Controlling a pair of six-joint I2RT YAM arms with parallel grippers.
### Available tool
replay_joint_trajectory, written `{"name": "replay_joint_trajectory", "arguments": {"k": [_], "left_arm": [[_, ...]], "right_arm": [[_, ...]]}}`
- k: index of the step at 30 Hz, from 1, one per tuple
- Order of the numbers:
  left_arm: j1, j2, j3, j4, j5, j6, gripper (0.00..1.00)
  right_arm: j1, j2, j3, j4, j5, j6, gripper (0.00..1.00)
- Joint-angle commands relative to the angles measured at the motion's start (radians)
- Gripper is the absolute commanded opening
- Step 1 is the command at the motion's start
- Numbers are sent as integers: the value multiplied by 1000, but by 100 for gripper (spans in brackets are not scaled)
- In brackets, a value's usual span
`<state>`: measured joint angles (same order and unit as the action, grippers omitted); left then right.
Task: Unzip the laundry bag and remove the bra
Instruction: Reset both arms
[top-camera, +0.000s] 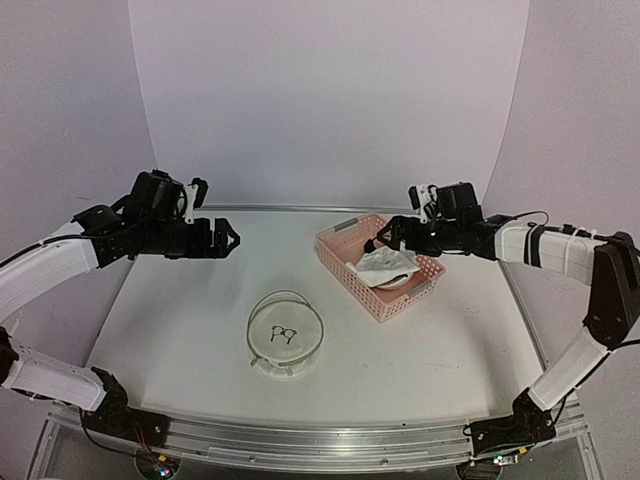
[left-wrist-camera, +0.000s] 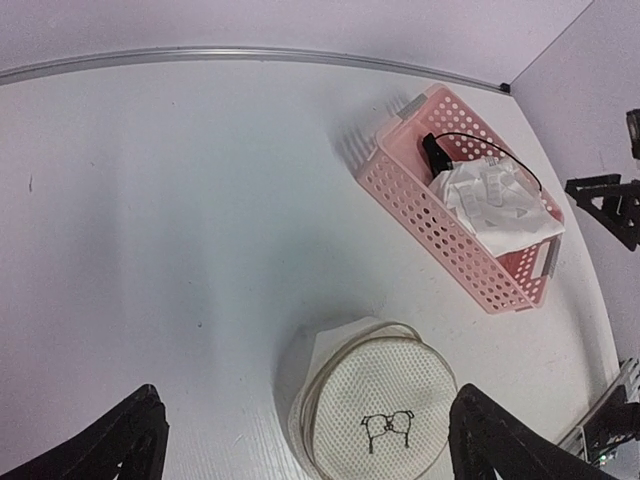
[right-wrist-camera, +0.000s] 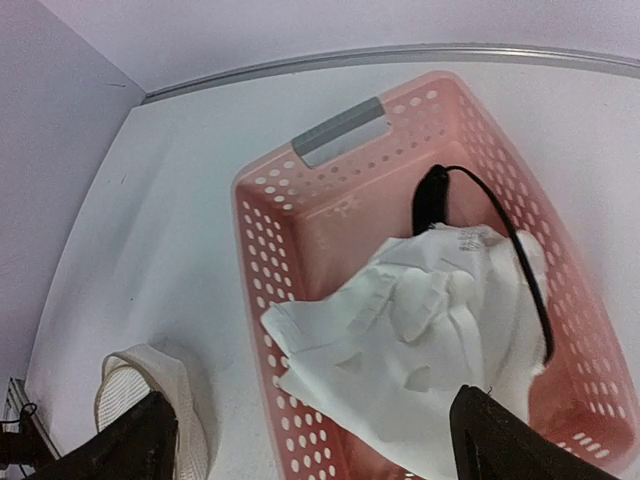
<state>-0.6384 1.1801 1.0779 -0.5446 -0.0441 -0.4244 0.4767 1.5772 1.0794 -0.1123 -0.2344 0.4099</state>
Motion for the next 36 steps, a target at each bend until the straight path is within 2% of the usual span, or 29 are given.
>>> {"name": "replay_joint_trajectory", "arguments": {"k": [1, 6, 11, 18, 21, 27, 36], "left_arm": [[53, 36, 104, -34, 41, 70, 99], [75, 60, 165, -52, 22, 109, 99], [77, 6, 157, -45, -123, 181, 99], [77, -70, 81, 54, -75, 238, 99], [77, -109, 22, 117, -64, 246, 99], [77, -158, -26, 163, 10, 256, 99], [77, -352, -133, 296, 41, 253, 99]], "right_arm": [[-34, -118, -70, 38, 85, -15, 98], [-38, -235, -150, 53, 149, -17, 98], [-38, -371, -250, 60, 254, -5, 98], [-38, -658, -368, 65, 335, 1, 98], [-38, -729, -373, 57, 275, -26, 98], [-37, -768, -381, 40, 291, -8, 98], [-37, -715, -335, 39, 270, -3, 98]]}}
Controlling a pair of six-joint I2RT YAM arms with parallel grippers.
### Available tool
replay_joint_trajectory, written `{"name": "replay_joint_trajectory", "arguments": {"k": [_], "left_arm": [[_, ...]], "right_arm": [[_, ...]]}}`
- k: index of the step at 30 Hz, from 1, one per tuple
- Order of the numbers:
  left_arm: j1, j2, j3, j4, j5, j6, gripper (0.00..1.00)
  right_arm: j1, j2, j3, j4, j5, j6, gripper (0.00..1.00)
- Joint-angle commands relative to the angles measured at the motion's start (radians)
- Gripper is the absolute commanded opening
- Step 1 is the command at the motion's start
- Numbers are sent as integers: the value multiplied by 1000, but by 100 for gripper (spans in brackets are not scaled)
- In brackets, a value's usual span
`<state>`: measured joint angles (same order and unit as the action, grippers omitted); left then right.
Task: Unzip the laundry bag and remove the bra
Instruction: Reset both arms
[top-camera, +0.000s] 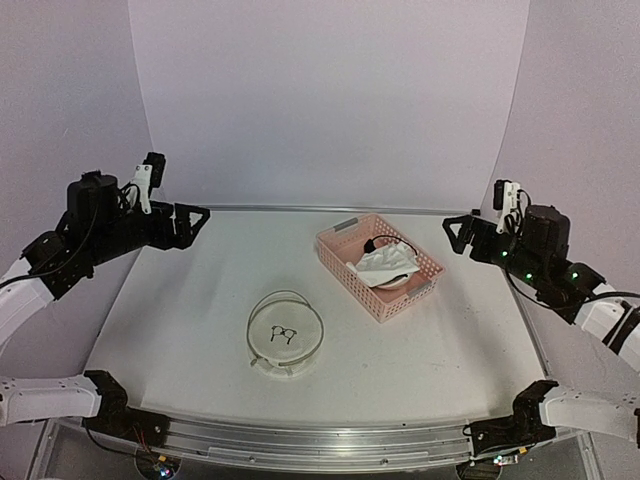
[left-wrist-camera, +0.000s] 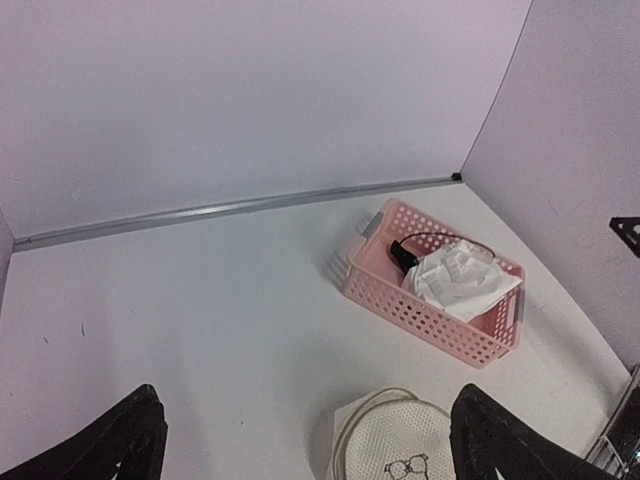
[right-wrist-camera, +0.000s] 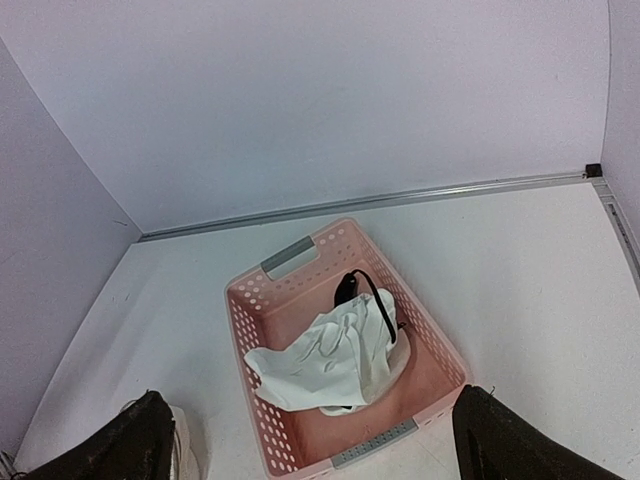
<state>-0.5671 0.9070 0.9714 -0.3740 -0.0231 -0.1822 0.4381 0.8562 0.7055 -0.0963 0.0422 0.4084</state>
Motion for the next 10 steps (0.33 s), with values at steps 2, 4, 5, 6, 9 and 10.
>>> {"name": "replay_joint_trajectory", "arguments": {"k": [2, 4, 5, 6, 9, 10], "left_arm": [[6, -89, -38, 132, 20, 12, 99], [6, -85, -37, 132, 20, 13, 99], [6, -81, -37, 132, 20, 13, 99], [6, -77, -37, 133, 20, 11, 99], [6, -63, -40, 132, 20, 9, 99], [6, -58, -38, 132, 20, 9, 99]], "right_arm": [[2, -2, 33, 23, 1, -6, 98], [1, -17, 19, 36, -9, -16, 98], [1, -22, 14, 43, -24, -25, 98], [1, -22, 12, 44, -33, -29, 98], [1, -5, 25, 42, -84, -7, 98], [1, 0, 27, 41, -93, -3, 98]]}}
